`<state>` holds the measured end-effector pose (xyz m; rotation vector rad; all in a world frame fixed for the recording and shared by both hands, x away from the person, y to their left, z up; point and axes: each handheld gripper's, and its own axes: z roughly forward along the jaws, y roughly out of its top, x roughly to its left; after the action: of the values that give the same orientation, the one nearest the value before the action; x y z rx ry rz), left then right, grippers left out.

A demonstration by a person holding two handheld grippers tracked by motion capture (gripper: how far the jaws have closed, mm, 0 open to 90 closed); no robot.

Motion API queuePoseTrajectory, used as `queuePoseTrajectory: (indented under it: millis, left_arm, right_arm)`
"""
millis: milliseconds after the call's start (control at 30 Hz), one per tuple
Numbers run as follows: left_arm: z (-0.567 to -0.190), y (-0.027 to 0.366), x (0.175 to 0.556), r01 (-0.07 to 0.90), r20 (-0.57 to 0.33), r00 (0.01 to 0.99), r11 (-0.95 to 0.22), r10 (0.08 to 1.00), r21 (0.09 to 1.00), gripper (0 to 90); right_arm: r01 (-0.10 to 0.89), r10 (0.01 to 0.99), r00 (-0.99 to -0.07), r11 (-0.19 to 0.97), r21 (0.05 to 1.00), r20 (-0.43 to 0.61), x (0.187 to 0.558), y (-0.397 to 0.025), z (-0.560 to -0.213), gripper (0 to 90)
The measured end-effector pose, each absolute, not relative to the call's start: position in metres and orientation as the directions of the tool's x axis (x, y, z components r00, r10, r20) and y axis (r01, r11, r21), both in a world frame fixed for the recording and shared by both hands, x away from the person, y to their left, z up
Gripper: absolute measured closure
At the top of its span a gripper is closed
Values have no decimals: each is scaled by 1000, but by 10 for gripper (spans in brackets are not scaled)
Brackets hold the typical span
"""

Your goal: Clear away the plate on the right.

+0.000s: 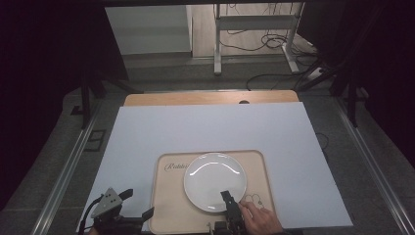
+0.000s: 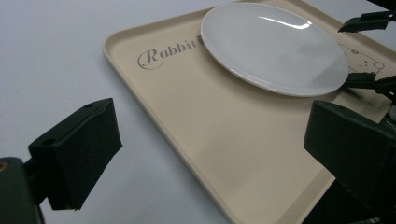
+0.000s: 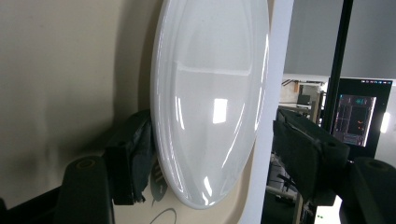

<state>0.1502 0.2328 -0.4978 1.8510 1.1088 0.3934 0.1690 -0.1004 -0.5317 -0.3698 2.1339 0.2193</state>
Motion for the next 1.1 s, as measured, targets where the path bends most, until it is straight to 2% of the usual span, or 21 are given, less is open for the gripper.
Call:
queuePoseTrajectory:
  millis: [900,1100]
  left_arm:
    - [-498,232,150,528,-168,545,-181,821,830,37]
    - [-498,233,150,528,-168,546,-181,821,830,38]
  right_arm:
    - [-327,-169,-515,945,10,-841,162,-116,-515,278]
    - [-328,-142,-520,944,43,-842,166,-119,-514,278]
